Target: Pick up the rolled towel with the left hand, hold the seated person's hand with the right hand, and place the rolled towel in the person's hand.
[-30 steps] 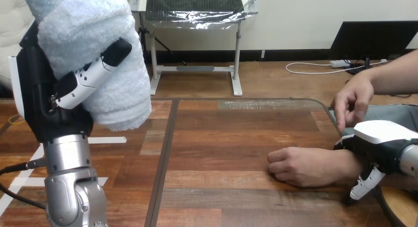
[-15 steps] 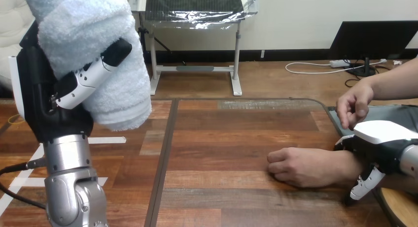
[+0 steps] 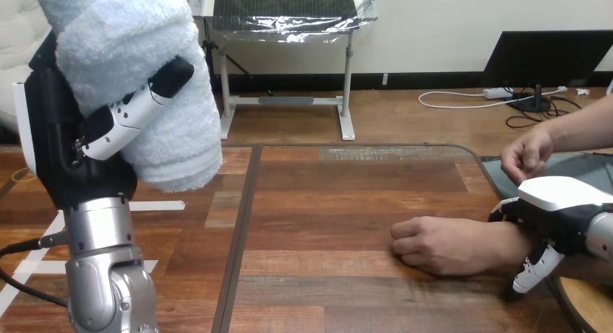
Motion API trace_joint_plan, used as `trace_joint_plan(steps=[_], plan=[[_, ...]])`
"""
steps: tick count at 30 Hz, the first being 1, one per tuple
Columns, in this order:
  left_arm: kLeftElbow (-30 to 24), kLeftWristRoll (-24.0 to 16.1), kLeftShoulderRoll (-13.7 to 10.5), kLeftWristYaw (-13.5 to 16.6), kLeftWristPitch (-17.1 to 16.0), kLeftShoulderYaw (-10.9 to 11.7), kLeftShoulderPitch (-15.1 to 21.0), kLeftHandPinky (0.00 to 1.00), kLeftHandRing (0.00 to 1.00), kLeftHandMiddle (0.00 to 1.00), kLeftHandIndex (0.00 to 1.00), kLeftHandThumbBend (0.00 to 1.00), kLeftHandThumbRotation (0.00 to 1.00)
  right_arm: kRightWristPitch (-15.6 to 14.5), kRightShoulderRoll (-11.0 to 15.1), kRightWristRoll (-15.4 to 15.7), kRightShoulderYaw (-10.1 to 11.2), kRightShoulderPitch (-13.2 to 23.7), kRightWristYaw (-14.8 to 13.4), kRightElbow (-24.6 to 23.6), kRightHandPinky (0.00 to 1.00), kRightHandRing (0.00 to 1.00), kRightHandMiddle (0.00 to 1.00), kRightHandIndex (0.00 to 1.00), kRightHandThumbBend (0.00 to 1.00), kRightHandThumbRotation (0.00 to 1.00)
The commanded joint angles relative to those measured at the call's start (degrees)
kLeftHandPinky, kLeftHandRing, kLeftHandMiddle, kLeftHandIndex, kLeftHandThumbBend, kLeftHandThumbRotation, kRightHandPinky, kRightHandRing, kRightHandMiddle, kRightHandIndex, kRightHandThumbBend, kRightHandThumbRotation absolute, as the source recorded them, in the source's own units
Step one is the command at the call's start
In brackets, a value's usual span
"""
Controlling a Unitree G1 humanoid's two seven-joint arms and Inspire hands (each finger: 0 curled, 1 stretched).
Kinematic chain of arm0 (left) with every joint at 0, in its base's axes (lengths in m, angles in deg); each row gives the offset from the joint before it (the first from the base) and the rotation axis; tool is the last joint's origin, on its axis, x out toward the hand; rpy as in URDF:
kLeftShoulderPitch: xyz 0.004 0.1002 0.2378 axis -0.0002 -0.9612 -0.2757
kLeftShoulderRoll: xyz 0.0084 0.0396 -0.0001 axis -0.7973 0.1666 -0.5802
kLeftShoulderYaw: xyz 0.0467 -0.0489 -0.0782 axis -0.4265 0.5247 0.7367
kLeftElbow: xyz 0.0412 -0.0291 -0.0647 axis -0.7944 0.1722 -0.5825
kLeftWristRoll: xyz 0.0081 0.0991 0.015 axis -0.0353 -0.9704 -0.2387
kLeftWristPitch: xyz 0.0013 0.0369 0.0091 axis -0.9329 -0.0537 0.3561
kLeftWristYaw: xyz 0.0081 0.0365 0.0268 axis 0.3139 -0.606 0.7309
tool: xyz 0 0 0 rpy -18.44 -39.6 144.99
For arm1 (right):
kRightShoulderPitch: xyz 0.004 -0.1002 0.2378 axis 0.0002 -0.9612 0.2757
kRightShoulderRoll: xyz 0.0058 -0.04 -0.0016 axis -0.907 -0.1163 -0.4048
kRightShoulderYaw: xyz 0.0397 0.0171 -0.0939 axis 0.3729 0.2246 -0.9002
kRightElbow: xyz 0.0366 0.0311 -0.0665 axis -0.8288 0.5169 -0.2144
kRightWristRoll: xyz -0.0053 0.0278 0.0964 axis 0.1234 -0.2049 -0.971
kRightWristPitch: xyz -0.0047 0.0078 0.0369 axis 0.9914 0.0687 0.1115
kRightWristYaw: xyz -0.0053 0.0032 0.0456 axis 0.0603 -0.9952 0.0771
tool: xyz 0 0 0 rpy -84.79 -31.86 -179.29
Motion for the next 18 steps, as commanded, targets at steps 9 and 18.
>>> trace_joint_plan(steps=[9, 18], plan=[[-2.73, -0.67, -0.14, -0.03, -0.68, -0.24, 2.67, 0.22, 0.27, 0.33, 0.38, 0.53, 0.0, -0.87, 1.43, -0.21, 1.59, 1.37, -0.95, -0.18, 0.62, 0.79, 0.83, 0.83, 1.0, 0.26], [-3.14, -0.3, 0.02, 0.14, -0.25, -0.29, 2.58, 0.22, 0.27, 0.33, 0.38, 0.53, 0.0, -0.22, 1.53, -0.2, 1.57, 1.38, -1.55, 0.36, 0.61, 0.78, 0.82, 0.83, 1.0, 0.26]])
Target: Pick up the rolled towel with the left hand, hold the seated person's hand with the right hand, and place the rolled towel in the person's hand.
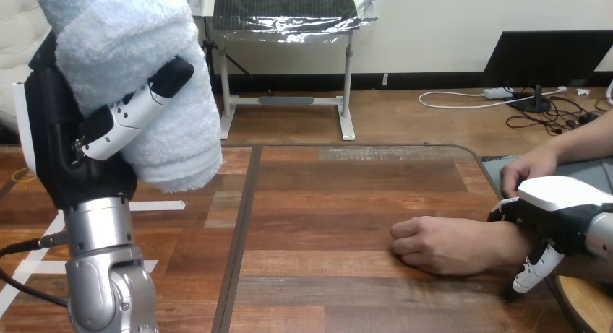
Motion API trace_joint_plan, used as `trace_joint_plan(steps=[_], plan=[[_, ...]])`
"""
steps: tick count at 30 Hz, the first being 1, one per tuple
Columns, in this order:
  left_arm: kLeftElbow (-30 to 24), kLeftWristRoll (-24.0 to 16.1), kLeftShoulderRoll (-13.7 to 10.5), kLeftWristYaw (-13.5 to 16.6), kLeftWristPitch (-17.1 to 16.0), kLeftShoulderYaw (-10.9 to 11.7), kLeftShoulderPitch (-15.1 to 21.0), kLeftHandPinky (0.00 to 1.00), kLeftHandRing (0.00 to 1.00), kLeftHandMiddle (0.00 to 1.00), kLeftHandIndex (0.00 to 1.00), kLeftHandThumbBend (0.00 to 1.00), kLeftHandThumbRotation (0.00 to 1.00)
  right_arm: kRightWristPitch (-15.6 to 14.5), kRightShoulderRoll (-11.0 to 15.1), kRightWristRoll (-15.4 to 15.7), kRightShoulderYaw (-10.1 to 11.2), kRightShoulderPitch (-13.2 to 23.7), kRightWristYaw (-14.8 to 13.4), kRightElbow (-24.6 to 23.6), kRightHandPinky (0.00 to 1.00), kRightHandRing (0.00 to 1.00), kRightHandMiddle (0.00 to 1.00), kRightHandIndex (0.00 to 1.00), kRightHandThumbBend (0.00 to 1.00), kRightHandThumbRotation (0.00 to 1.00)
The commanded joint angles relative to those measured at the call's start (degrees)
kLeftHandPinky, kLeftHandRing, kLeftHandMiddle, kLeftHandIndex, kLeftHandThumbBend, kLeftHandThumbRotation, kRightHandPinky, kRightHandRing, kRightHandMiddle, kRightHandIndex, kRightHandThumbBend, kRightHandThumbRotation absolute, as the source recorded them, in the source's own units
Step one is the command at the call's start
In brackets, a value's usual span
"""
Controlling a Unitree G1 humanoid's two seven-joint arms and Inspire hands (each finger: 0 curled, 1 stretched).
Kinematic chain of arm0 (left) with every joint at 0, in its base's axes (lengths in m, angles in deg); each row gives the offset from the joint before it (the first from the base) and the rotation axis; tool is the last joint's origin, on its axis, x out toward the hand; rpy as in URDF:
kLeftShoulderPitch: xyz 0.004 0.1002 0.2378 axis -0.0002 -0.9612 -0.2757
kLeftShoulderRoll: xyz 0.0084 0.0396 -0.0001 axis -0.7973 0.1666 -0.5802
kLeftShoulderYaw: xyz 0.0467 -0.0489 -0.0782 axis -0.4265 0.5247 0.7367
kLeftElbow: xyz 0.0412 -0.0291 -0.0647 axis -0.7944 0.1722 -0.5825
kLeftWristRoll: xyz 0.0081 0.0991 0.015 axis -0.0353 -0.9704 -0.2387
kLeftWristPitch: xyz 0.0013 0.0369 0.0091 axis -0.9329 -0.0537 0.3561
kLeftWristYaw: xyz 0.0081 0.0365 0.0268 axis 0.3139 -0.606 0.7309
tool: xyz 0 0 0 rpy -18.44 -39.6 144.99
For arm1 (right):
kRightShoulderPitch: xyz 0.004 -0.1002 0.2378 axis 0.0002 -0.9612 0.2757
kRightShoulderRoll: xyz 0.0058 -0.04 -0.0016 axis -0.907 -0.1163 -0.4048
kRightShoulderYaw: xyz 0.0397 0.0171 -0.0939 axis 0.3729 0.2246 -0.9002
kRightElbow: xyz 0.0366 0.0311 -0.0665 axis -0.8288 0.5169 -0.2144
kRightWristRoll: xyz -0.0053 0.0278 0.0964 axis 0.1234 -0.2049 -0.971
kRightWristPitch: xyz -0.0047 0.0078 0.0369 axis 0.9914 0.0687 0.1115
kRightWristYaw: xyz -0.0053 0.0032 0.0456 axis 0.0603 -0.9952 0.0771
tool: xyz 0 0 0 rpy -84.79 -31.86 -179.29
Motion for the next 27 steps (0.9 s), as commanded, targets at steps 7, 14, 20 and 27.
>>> trace_joint_plan(steps=[7, 14, 20, 27], plan=[[-3.15, -0.47, -0.04, 0.14, -0.33, -0.35, 2.57, 0.21, 0.27, 0.33, 0.38, 0.53, 0.0, -0.22, 1.54, -0.01, 1.55, 1.22, -1.86, 0.16, 0.59, 0.78, 0.82, 0.82, 1.0, 0.26], [-2.9, -0.42, -0.09, -0.01, -0.6, -0.36, 2.6, 0.21, 0.27, 0.33, 0.38, 0.52, 0.0, -0.25, 1.5, 0.05, 1.47, 1.27, -2.03, 0.31, 0.58, 0.77, 0.81, 0.82, 1.0, 0.26], [-2.8, -0.23, -0.08, -0.09, -0.54, -0.35, 2.61, 0.21, 0.27, 0.33, 0.38, 0.52, 0.0, -0.63, 1.5, -0.09, 1.53, 1.26, -1.54, 0.01, 0.57, 0.77, 0.81, 0.82, 1.0, 0.26], [-2.9, 0.11, -0.01, -0.21, -0.37, -0.44, 2.59, 0.21, 0.27, 0.33, 0.38, 0.52, 0.0, -1.38, 1.36, -0.08, 1.54, 1.3, -1.27, -0.16, 0.57, 0.79, 0.82, 0.82, 1.0, 0.24]])
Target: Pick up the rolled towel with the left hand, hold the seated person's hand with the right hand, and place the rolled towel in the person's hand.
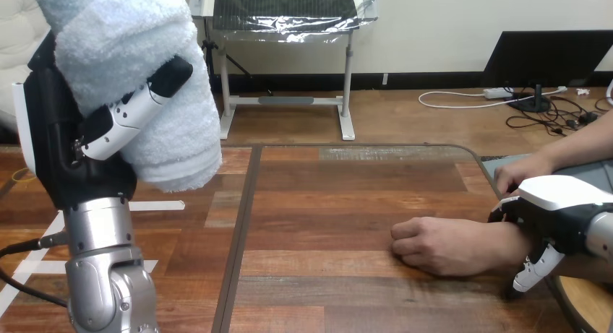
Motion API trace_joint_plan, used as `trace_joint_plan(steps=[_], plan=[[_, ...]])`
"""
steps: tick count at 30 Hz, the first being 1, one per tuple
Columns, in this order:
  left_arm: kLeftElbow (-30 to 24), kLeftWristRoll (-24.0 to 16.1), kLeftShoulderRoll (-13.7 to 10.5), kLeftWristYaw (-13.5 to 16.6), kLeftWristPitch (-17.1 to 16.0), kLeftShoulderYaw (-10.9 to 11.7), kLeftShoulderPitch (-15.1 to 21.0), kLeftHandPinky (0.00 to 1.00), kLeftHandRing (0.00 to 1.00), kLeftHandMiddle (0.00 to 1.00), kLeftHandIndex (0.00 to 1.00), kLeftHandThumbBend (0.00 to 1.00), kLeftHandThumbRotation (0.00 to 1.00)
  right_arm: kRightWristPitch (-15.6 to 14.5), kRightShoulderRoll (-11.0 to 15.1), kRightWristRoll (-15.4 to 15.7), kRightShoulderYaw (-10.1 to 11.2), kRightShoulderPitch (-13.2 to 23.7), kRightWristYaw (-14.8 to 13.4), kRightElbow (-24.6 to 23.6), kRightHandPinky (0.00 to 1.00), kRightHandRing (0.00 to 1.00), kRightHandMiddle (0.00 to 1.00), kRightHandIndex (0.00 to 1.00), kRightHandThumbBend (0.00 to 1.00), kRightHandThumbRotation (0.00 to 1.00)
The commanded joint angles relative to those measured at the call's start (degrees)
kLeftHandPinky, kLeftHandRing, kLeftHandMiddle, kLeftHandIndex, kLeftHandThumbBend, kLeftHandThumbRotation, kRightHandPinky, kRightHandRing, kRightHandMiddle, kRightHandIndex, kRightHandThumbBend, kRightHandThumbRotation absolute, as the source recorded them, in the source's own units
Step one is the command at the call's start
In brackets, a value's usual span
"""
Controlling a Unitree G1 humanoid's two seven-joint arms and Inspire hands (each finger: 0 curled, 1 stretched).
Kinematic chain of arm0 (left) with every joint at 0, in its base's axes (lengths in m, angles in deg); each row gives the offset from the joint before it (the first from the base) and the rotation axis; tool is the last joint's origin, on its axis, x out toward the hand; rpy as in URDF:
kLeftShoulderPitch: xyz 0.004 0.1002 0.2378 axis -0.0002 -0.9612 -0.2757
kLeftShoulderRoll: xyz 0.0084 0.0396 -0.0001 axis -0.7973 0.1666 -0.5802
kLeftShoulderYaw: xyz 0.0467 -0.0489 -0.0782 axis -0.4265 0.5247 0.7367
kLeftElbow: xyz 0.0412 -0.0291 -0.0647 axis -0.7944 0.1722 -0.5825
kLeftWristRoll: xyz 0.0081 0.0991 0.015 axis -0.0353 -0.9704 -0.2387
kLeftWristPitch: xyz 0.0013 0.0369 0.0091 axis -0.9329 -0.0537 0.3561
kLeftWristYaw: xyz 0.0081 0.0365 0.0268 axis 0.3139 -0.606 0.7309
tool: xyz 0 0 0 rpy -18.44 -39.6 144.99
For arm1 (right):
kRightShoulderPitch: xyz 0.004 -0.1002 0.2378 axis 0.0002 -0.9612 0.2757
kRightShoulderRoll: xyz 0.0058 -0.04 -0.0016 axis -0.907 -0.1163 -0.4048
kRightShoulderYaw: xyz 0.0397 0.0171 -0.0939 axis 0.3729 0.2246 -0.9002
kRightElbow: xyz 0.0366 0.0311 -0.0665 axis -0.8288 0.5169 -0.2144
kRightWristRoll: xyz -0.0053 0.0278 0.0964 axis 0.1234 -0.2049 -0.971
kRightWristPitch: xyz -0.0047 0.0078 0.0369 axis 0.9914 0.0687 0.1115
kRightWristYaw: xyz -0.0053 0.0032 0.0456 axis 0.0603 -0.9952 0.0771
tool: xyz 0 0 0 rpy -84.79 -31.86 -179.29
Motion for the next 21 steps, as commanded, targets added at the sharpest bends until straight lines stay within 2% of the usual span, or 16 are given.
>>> trace_joint_plan(steps=[1, 12, 21], plan=[[-2.9, 0.03, -0.01, -0.38, -0.39, -0.44, 2.59, 0.21, 0.27, 0.33, 0.38, 0.52, 0.0, -0.95, 1.37, -0.07, 1.51, 1.3, -0.76, -0.26, 0.57, 0.79, 0.82, 0.82, 1.0, 0.24], [-2.86, 0.21, 0.05, -0.56, -0.53, -0.49, 2.54, 0.21, 0.27, 0.33, 0.38, 0.52, 0.0, -0.44, 1.5, 0.39, 1.26, 1.24, -1.98, 0.02, 0.56, 0.77, 0.81, 0.8, 0.98, 0.22], [-2.94, 0.39, 0.23, -0.39, -0.37, -0.44, 2.47, 0.22, 0.27, 0.33, 0.38, 0.54, 0.0, -0.39, 1.46, 0.35, 1.2, 1.4, -1.93, 0.21, 0.56, 0.76, 0.8, 0.81, 0.94, 0.22]])
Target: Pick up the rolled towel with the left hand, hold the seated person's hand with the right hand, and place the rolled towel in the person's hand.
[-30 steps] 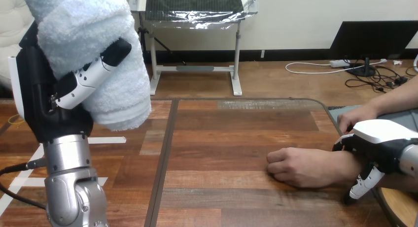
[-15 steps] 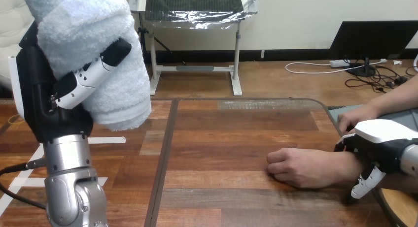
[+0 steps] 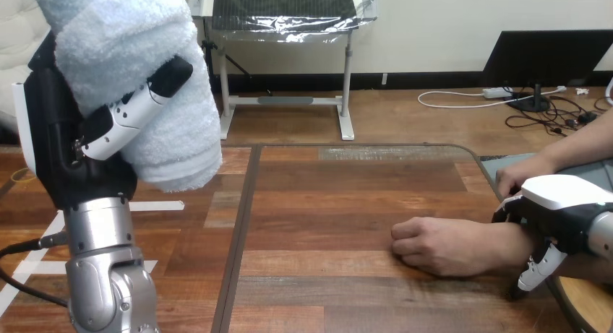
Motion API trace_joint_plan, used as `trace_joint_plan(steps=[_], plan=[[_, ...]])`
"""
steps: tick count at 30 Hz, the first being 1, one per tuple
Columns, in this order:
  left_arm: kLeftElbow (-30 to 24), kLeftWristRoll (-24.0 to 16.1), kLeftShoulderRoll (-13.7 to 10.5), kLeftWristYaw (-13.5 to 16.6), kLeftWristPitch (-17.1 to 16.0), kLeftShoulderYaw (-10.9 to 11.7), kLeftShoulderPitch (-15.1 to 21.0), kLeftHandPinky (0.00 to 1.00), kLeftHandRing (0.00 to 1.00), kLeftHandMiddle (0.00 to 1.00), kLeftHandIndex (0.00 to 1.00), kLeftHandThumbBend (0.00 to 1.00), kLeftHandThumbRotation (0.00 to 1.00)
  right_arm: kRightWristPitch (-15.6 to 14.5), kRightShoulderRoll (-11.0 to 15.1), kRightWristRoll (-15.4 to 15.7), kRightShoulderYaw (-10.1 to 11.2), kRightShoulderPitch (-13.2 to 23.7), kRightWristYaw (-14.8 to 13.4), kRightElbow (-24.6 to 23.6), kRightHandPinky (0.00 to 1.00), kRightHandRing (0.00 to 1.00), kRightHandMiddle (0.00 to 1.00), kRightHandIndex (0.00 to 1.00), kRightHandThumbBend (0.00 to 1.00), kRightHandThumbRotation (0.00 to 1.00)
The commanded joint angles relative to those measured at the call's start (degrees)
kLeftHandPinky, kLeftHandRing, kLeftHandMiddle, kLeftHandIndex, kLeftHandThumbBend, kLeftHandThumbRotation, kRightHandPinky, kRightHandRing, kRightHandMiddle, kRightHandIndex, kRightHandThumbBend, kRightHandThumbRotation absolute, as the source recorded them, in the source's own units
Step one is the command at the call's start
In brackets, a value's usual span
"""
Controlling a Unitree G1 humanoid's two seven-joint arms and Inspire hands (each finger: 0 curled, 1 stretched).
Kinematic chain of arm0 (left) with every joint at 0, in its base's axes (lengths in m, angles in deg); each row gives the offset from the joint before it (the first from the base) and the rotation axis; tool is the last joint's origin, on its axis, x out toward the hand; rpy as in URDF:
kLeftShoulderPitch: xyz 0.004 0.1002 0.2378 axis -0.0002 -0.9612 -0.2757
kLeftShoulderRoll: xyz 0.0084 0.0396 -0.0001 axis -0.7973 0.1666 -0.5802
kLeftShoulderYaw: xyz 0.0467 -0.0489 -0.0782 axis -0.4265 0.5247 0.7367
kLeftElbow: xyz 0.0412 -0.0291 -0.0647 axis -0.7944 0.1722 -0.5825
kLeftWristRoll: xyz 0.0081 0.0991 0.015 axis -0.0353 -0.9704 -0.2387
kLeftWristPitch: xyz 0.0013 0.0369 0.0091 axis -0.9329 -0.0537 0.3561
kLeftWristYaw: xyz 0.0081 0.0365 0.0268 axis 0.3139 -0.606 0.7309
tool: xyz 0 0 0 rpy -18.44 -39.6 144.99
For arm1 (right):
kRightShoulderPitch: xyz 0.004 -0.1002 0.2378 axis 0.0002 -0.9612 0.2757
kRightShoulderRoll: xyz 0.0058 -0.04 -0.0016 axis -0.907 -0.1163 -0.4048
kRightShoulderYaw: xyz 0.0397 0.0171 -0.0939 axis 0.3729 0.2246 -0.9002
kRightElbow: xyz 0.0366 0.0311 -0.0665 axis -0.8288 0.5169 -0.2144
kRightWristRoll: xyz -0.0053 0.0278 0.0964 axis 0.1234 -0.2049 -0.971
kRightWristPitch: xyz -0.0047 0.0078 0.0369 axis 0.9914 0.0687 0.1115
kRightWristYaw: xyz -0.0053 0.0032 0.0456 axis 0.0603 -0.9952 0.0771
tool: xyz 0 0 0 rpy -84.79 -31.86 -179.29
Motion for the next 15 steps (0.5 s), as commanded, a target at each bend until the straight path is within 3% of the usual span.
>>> trace_joint_plan(steps=[1, 15], plan=[[-2.93, 0.28, 0.13, -0.36, -0.38, -0.42, 2.47, 0.22, 0.27, 0.33, 0.38, 0.54, 0.0, 0.23, 1.47, 0.22, 1.18, 1.43, -1.66, 0.12, 0.55, 0.76, 0.8, 0.81, 0.93, 0.22], [-2.76, -0.29, -0.05, -0.25, -0.66, -0.27, 2.57, 0.22, 0.27, 0.33, 0.38, 0.55, 0.0, 1.07, 1.51, 0.19, 1.18, 1.59, -1.83, 0.4, 0.54, 0.76, 0.8, 0.8, 0.93, 0.24]])
